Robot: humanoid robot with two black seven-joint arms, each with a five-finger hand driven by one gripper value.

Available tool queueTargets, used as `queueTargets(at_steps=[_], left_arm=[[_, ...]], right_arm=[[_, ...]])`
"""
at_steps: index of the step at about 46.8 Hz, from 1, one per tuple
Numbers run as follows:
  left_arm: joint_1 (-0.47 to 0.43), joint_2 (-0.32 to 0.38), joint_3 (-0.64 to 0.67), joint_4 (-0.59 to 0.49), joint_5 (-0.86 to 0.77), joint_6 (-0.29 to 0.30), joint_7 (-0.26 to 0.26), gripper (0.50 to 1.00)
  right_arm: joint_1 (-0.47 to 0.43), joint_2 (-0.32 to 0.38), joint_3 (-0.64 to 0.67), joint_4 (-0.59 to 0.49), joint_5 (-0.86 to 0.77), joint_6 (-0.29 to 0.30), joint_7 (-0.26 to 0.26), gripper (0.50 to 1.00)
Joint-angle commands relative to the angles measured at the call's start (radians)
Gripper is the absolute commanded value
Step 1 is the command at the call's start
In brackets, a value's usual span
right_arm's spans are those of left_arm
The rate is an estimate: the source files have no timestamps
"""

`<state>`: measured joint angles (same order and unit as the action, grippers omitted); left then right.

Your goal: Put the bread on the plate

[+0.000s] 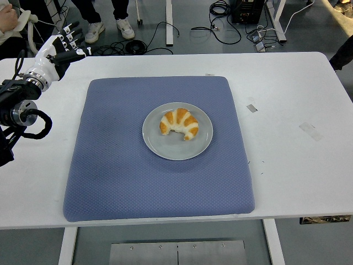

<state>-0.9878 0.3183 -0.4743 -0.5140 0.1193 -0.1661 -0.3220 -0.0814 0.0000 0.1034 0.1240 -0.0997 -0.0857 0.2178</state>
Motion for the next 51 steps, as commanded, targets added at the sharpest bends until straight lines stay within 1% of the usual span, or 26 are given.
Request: queueTargets(at_steps=[1, 8, 13, 19, 24, 30, 33, 38, 44, 51], left_arm=[[0.006, -0.004, -0.036, 0.005, -0.029, -0.015, 0.000, 0.981], [0.044, -0.013, -0.122, 0.006, -0.086, -0.049, 0.004, 0.981], [0.070, -0.030, -0.181, 0.006, -0.104, -0.070, 0.032, 0.981], [0.090, -0.050, -0.245, 0.006, -0.121, -0.085, 0.043, 0.981], [0.095, -0.062, -0.265, 0.006, -0.138, -0.089, 0.044, 0.981], [0.109, -0.068, -0.267, 0.006, -0.155, -0.089, 0.072, 0.981], [0.113, -0.077, -0.268, 0.006, -0.156, -0.090, 0.077, 0.981], [0.113, -0.084, -0.268, 0.006, -0.156, -0.095, 0.078, 0.981], [0.127, -0.085, -0.268, 0.006, -0.182, -0.116, 0.077, 0.981], [0.143, -0.090, -0.270, 0.006, -0.190, -0.116, 0.075, 0.981]], right_arm=[[0.000, 0.000, -0.001, -0.001, 0.000, 0.000, 0.000, 1.000], [0.000, 0.000, 0.001, 0.000, 0.000, 0.000, 0.000, 1.000], [0.000, 0.000, -0.001, 0.000, 0.000, 0.000, 0.000, 1.000], [0.000, 0.000, -0.001, 0.000, 0.000, 0.000, 0.000, 1.000], [0.000, 0.000, -0.001, -0.001, 0.000, 0.000, 0.000, 1.000], [0.000, 0.000, -0.001, 0.000, 0.000, 0.000, 0.000, 1.000], [0.000, 0.000, 0.001, 0.000, 0.000, 0.000, 0.000, 1.000], [0.000, 0.000, -0.001, 0.000, 0.000, 0.000, 0.000, 1.000], [0.000, 0.000, -0.001, -0.001, 0.000, 0.000, 0.000, 1.000], [0.000, 0.000, 0.001, 0.000, 0.000, 0.000, 0.000, 1.000]])
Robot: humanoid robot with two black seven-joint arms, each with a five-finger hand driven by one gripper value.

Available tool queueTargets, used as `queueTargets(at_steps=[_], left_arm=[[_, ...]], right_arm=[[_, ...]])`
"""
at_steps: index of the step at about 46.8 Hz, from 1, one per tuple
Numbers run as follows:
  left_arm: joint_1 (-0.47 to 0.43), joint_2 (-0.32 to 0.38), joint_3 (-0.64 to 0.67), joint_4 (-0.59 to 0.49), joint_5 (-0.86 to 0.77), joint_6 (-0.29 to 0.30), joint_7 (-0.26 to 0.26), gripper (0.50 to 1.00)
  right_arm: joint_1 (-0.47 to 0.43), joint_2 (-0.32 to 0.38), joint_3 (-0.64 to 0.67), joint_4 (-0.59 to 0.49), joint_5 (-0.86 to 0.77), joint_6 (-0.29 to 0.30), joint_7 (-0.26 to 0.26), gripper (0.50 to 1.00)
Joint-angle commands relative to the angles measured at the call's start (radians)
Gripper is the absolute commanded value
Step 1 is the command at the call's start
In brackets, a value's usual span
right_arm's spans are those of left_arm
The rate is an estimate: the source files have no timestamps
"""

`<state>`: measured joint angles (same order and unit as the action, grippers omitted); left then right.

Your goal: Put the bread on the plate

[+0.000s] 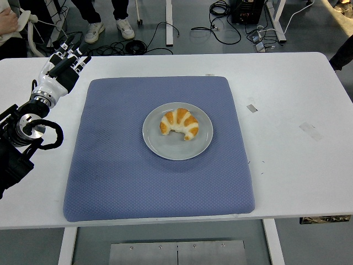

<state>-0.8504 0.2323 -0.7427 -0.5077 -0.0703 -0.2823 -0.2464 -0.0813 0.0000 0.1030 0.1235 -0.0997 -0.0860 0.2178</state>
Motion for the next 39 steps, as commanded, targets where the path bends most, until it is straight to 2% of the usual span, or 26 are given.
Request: queueTargets(at_steps=[1, 39], left_arm=[[0.007, -0.005, -0.001, 0.000, 0.000, 0.000, -0.002, 0.981], [0.011, -0.019, 0.006, 0.000, 0.012, 0.000, -0.013, 0.983]], right_arm=[[0.000, 0.000, 0.001, -0.001, 0.000, 0.000, 0.000, 1.000], [-0.009, 0.000, 0.014, -0.002, 0.000, -0.004, 0.000, 1.000]])
